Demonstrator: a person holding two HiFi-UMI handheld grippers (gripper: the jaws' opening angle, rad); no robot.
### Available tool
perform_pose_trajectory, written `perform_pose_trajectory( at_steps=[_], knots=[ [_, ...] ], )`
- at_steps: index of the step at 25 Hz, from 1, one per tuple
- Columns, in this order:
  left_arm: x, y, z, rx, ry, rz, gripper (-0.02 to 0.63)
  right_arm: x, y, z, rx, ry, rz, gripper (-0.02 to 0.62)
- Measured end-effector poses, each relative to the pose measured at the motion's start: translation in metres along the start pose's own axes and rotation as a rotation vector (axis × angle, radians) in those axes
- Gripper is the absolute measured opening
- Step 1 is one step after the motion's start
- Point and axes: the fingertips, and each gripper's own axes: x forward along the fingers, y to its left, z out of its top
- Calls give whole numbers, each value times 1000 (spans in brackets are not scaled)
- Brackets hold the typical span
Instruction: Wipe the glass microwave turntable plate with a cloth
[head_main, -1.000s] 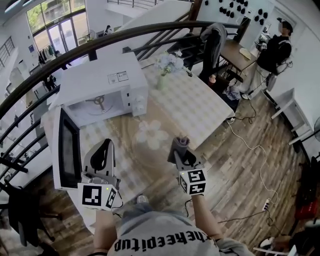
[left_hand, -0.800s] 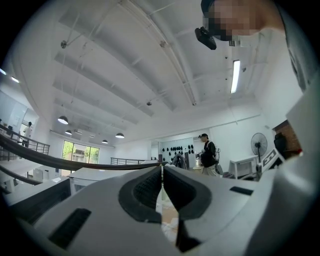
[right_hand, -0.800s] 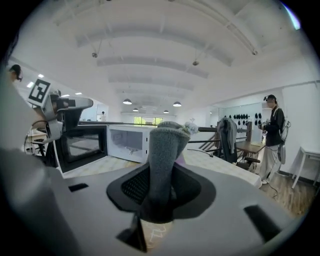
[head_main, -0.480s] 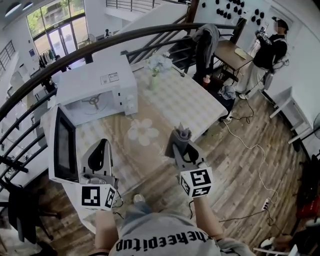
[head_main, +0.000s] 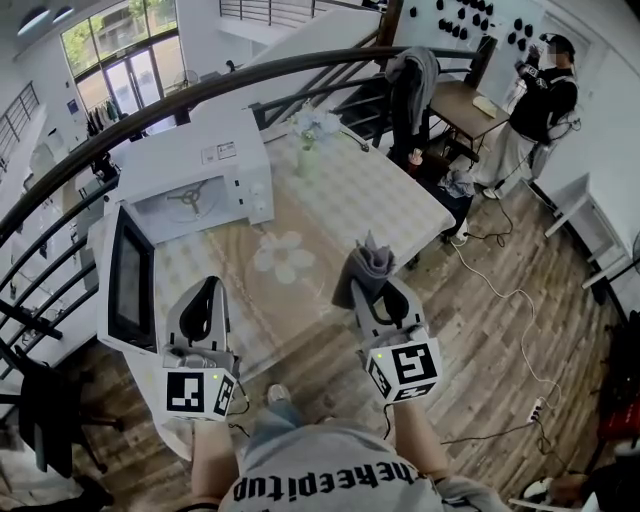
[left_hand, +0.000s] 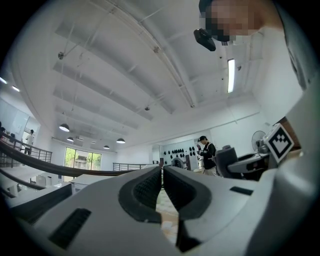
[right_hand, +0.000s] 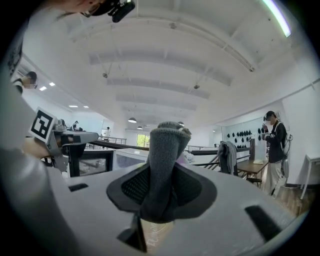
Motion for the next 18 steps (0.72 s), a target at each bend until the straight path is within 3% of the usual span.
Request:
perform_pose_trajectory(
  at_steps=[7,18],
  knots=[
    [-6,-15,8,11,-9,-2,12,-22,-7,23,4,-55,-3,117],
    [-6,-22,13,19,-16,-8,12,-29,-12,24,13,-68,-22,117]
  ],
)
